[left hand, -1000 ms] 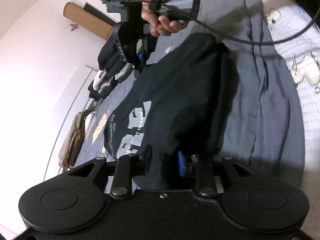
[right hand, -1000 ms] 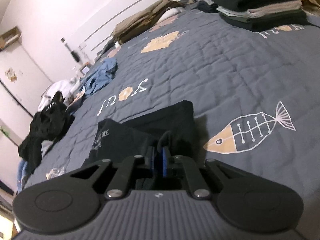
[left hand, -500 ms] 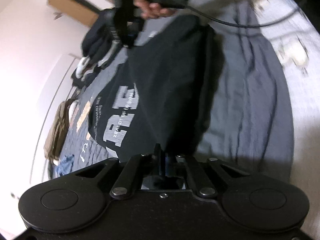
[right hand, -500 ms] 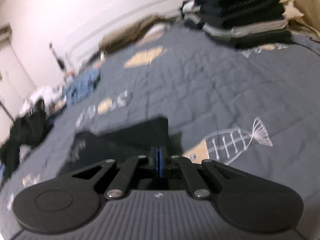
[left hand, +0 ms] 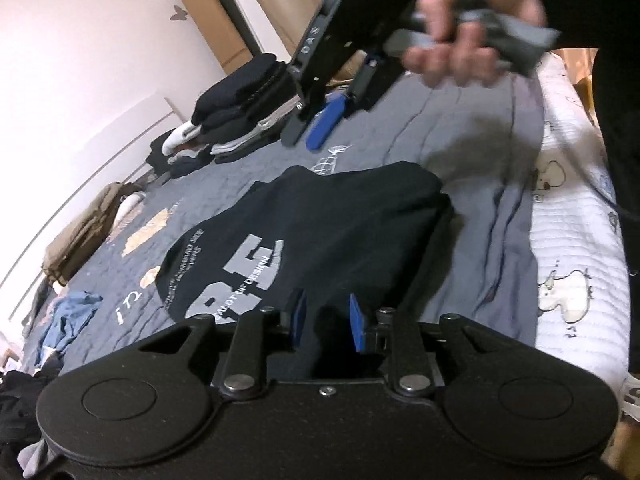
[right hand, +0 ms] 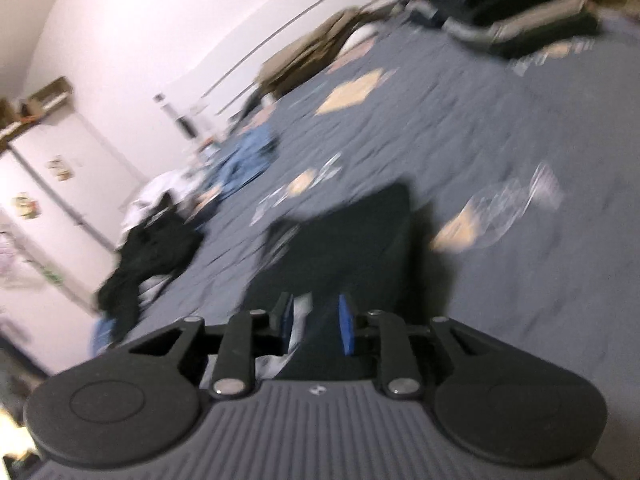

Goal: Fold clothes
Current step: 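Open the right tool and withdraw it from the folded shirt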

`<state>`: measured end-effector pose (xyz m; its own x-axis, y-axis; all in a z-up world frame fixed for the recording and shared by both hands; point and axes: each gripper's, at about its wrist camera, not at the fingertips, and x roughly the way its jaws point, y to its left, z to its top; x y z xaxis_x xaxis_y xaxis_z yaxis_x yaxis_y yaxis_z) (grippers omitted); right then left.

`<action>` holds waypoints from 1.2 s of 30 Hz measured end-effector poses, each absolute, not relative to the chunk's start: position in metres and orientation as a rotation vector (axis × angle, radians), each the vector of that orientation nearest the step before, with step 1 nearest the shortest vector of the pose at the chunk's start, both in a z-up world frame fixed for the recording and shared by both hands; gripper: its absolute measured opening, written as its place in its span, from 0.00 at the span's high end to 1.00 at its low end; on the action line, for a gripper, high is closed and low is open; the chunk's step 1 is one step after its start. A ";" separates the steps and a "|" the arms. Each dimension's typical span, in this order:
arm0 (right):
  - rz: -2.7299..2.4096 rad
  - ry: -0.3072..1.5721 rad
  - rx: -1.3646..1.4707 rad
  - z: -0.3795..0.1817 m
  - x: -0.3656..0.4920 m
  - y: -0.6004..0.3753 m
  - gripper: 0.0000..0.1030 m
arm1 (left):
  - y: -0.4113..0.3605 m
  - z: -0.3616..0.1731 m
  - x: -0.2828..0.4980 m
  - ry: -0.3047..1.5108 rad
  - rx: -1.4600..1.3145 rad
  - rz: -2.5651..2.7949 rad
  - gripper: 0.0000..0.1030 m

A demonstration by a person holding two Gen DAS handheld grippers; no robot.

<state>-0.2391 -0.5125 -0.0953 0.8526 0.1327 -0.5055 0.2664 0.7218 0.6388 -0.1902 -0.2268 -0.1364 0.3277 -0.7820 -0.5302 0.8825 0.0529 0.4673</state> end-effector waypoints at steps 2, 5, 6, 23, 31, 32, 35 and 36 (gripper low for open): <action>-0.054 0.576 0.792 -0.102 -0.249 -0.492 0.76 | -0.228 -0.138 -0.190 0.160 0.835 -1.265 0.70; -0.059 0.605 0.807 -0.114 -0.260 -0.472 0.76 | -0.230 -0.141 -0.190 0.202 0.826 -1.267 0.68; -0.097 0.620 0.798 -0.120 -0.263 -0.469 0.76 | -0.231 -0.144 -0.189 0.230 0.839 -1.270 0.67; -0.305 0.712 0.724 -0.156 -0.292 -0.480 0.87 | -0.230 -0.119 -0.135 0.616 0.301 -1.294 0.62; -0.299 0.725 0.739 -0.161 -0.289 -0.482 0.87 | -0.242 -0.166 -0.089 1.071 0.003 -1.252 0.62; -0.298 0.725 0.740 -0.162 -0.289 -0.482 0.87 | -0.239 -0.167 -0.085 1.086 -0.009 -1.242 0.62; -0.297 0.727 0.733 -0.163 -0.289 -0.482 0.87 | -0.227 -0.162 -0.071 1.114 -0.045 -1.179 0.62; -0.299 0.727 0.726 -0.162 -0.288 -0.482 0.87 | -0.222 -0.160 -0.067 1.113 -0.047 -1.147 0.62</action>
